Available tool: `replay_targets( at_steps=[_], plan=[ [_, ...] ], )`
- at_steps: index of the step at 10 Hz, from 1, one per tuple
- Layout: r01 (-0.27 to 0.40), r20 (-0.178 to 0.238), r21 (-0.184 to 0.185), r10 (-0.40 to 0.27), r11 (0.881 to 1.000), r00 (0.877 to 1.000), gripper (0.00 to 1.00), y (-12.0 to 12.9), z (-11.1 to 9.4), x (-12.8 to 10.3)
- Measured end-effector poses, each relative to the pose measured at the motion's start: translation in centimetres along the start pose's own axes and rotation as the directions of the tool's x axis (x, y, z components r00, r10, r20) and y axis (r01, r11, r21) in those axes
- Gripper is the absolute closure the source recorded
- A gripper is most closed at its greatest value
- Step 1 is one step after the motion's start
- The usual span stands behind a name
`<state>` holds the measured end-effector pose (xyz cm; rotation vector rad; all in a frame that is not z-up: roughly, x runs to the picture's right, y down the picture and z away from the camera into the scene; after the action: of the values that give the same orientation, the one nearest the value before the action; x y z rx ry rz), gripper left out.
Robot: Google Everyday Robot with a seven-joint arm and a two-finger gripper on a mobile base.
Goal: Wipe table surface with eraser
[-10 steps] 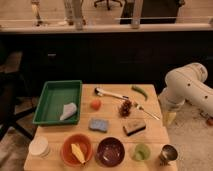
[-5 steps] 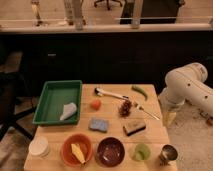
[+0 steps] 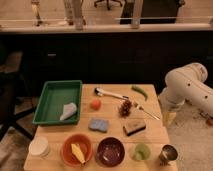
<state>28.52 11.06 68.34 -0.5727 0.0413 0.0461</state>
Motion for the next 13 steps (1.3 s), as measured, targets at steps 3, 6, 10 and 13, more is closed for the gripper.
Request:
replay_targets(
  at_steps=[3,6,10,13],
  plan=[
    [0.0,0.0,0.0,0.0,1.0,1.0,0.2,0.0,0.0,0.0],
    [0.0,0.0,0.0,0.0,1.0,1.0,0.2,0.0,0.0,0.0],
    [0.124,0.049,-0.042,-0.122,0.991,0.991,0.2,0.9,0.9,-0.8],
    [0.365,0.196,-0.072,-0.346,0.928,0.918,0.2,2.8,5.0,-2.4]
  ],
)
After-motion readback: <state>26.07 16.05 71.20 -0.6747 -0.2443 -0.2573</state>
